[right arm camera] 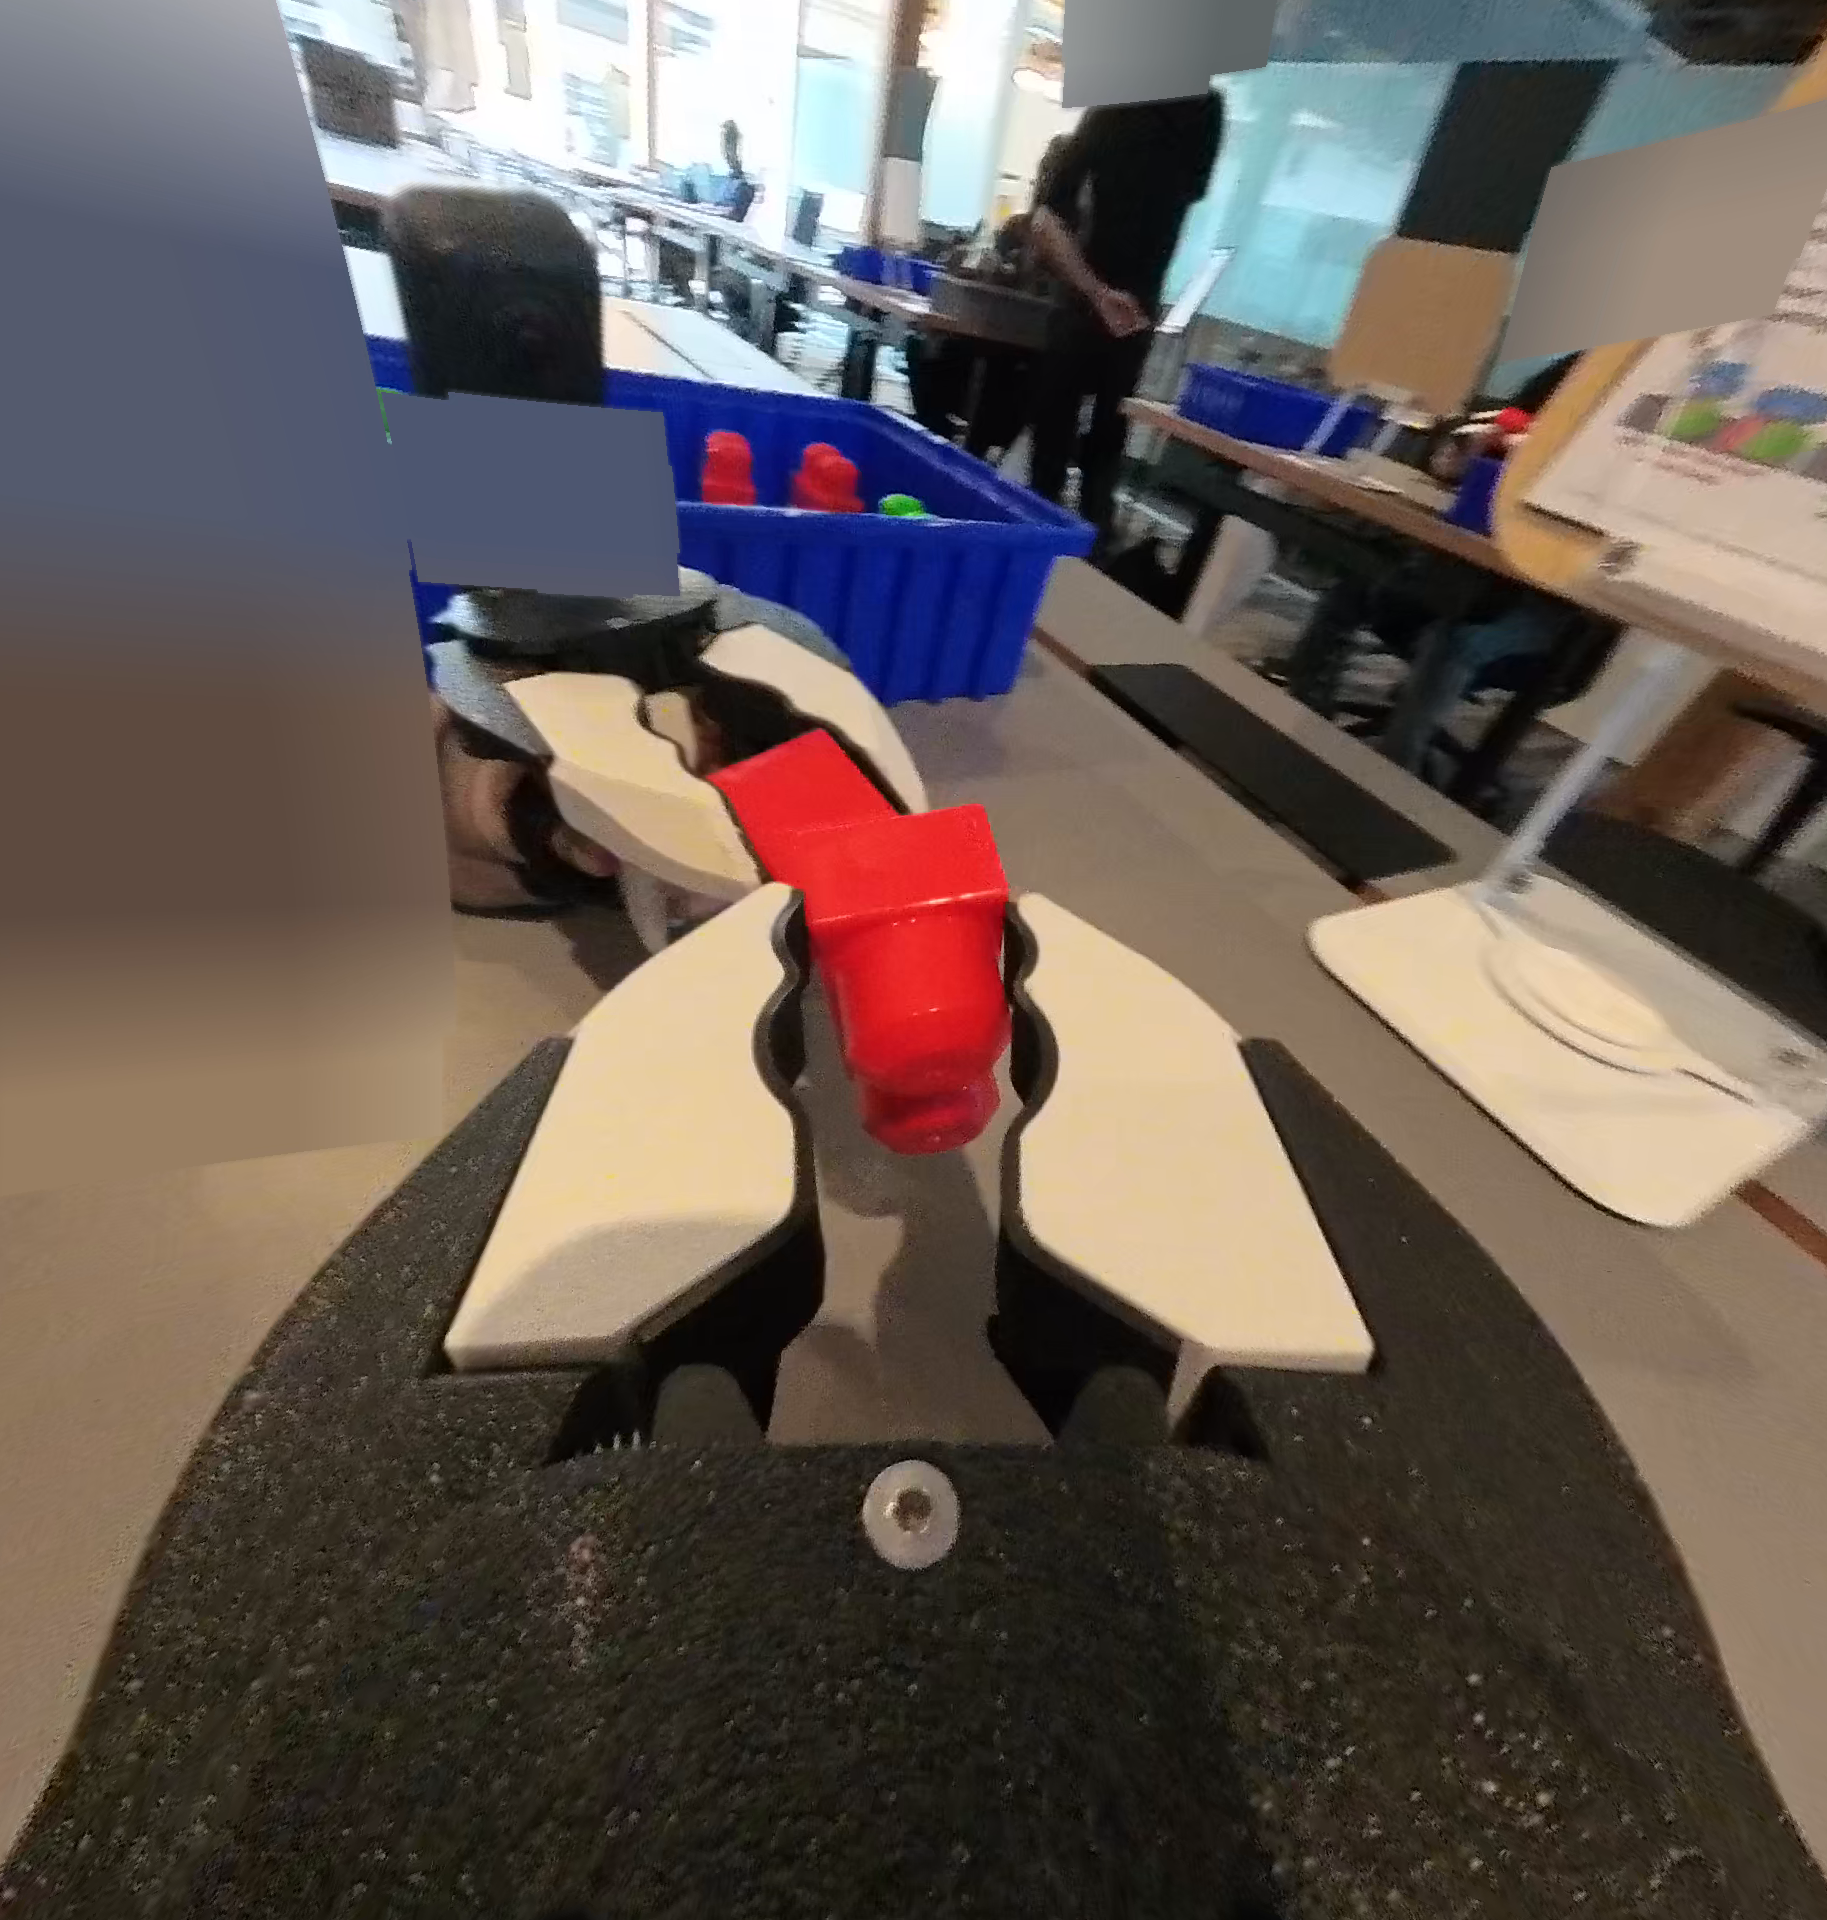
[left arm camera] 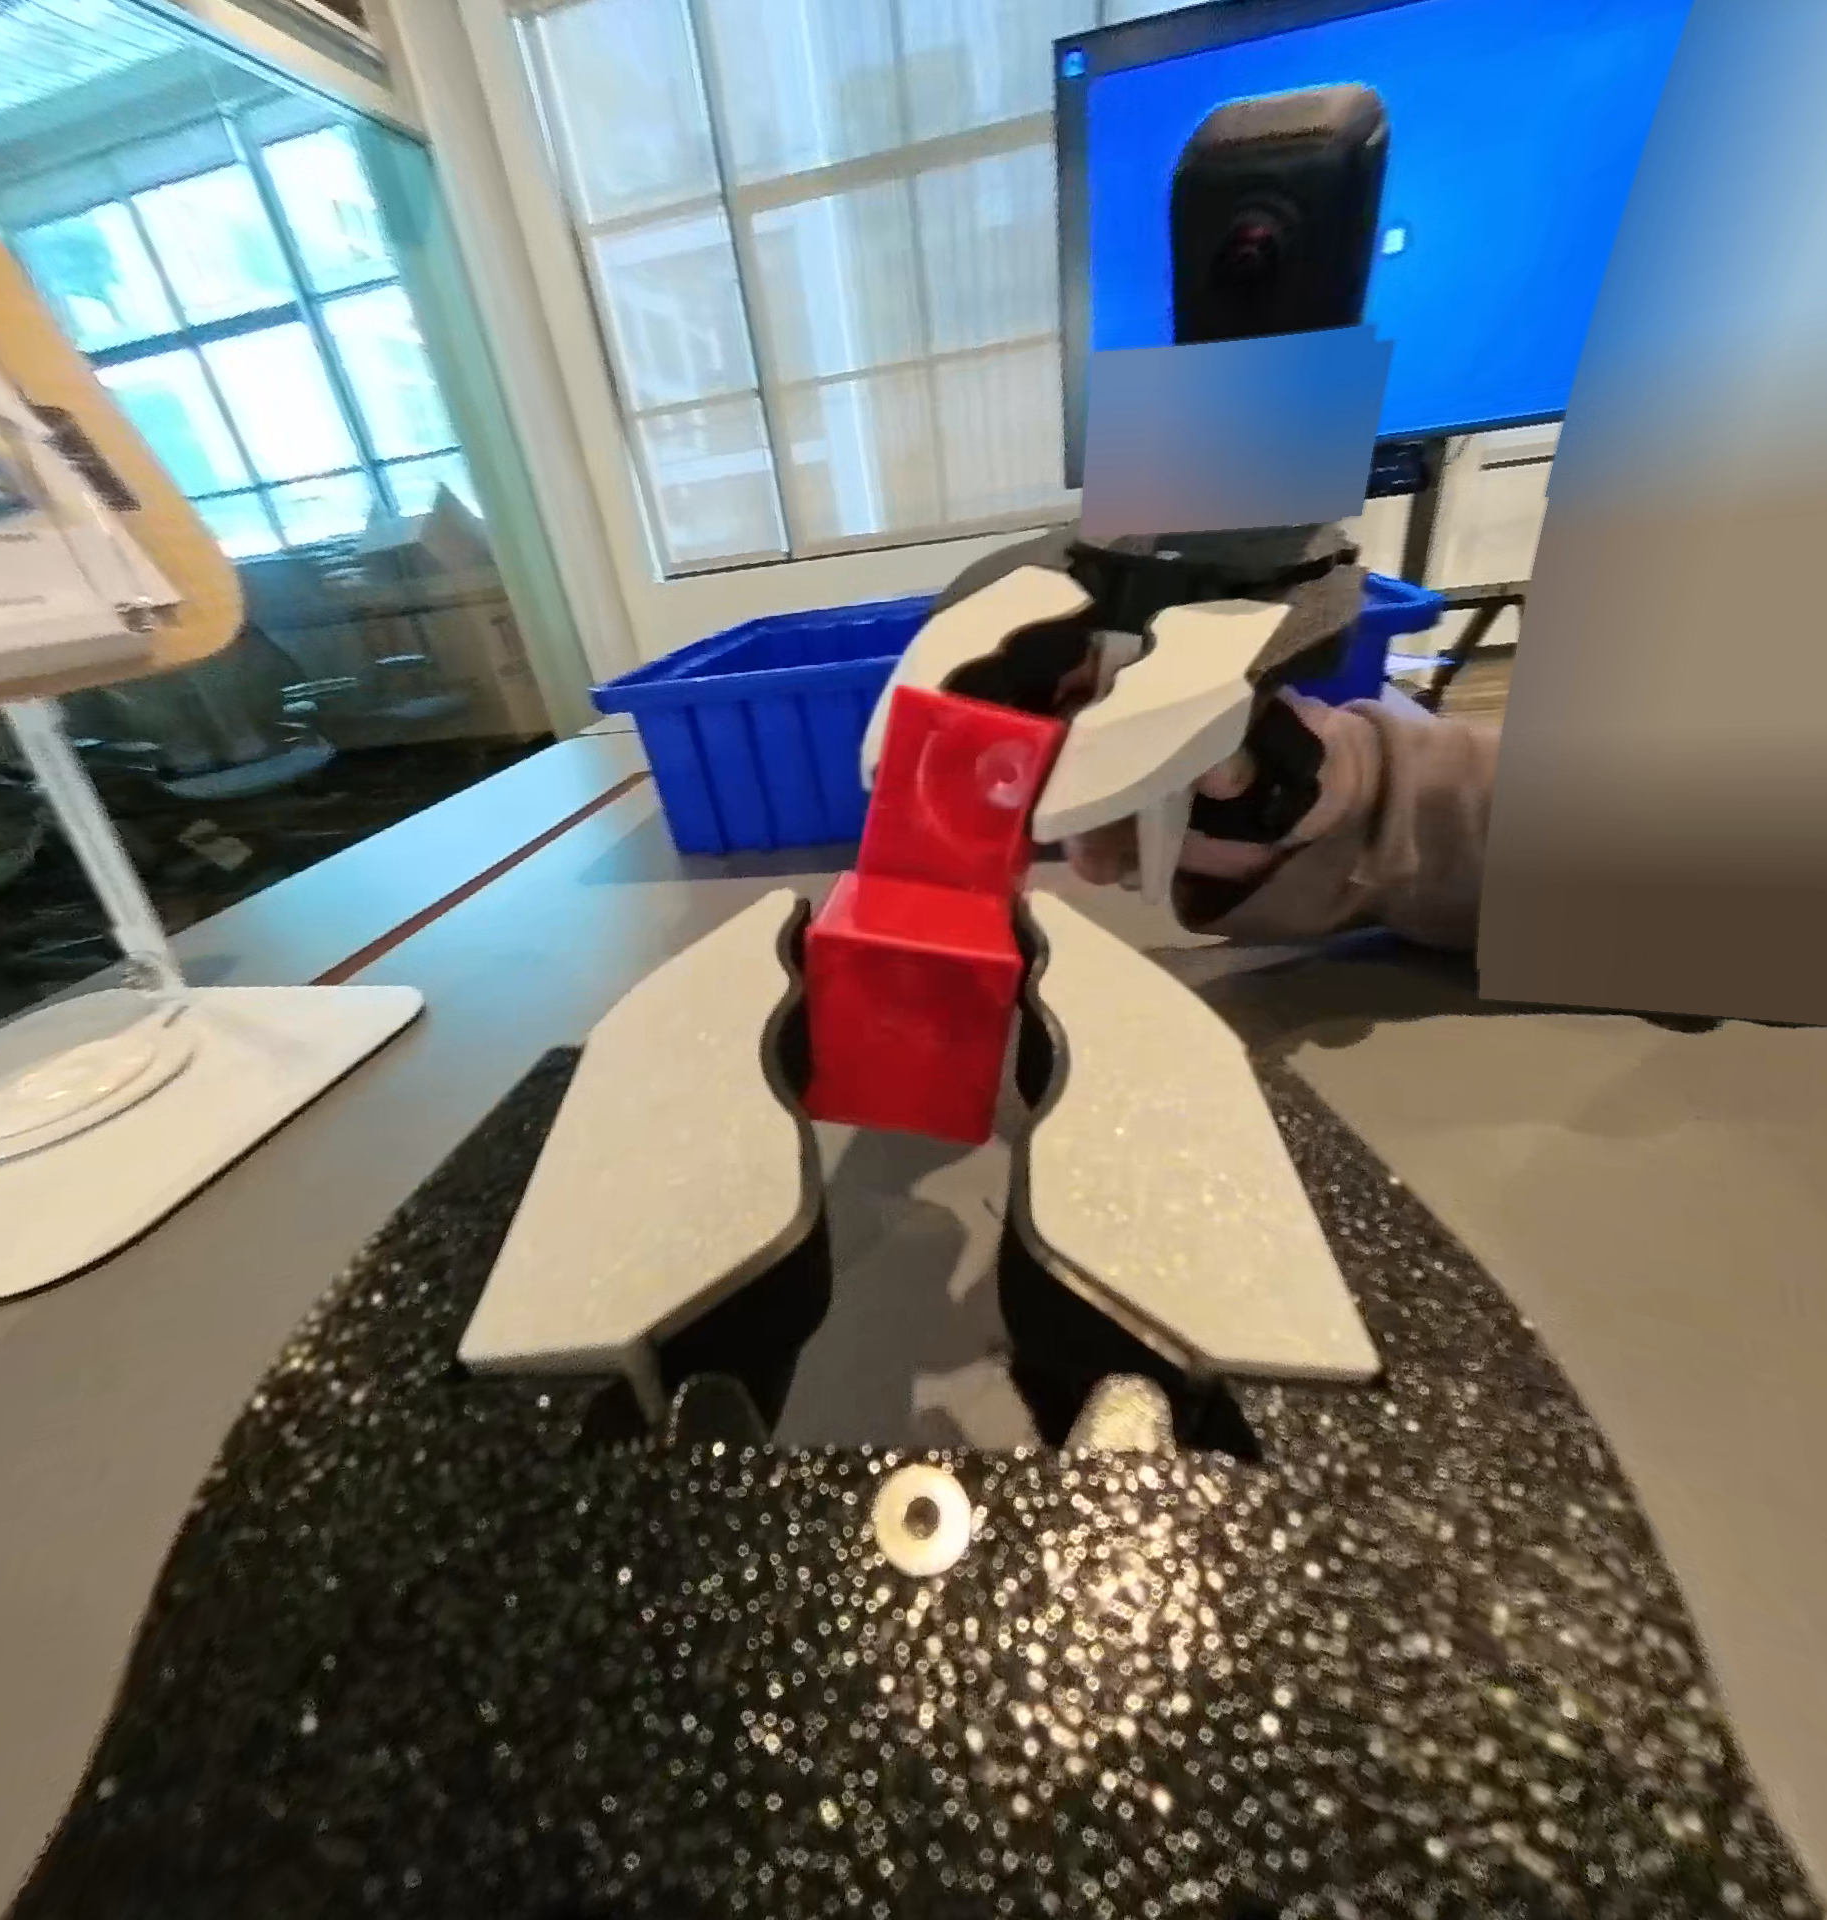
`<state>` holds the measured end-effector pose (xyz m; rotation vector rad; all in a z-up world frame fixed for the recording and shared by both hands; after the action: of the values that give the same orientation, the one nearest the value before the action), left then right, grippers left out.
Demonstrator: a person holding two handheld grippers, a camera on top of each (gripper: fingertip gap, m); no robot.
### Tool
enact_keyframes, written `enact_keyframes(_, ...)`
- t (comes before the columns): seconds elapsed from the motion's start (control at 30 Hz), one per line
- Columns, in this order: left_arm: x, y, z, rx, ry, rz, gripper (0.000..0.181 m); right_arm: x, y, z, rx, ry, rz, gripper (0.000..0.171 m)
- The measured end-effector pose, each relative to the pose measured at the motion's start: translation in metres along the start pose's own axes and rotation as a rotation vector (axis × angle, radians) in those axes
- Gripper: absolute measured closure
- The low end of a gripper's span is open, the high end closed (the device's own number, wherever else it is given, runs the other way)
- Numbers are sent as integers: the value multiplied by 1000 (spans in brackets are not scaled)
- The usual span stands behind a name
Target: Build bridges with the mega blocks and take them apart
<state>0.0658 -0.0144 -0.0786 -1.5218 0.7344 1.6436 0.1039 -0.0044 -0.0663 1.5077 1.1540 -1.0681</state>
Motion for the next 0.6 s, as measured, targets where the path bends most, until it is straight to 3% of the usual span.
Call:
enact_keyframes(0.2, -8, 11, 19, -37, 119, -84, 145, -11, 25, -27, 218, 67, -52, 136)
enact_keyframes(0.33, -9, 12, 19, -39, 120, -87, 145, -32, 76, -64, 673, 224, -49, 136)
enact_keyframes(0.47, -10, 13, 21, -40, 140, -99, 145, -36, 159, -95, 1171, 336, 192, 135)
enact_keyframes(0.6, -11, 15, 25, -45, 169, -115, 145, -4, 219, -114, 1396, 156, 488, 135)
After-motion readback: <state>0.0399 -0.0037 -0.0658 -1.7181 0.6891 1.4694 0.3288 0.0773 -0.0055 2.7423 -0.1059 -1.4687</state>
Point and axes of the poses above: each gripper's, where its closed fingertips meet, y back along the fingers, x out of its underside, z = x × y across the jaws, the point moved 1 cm from there along y, back along the fingers, and after that the axes turned 3 degrees about -x, right-handed, at the moved point
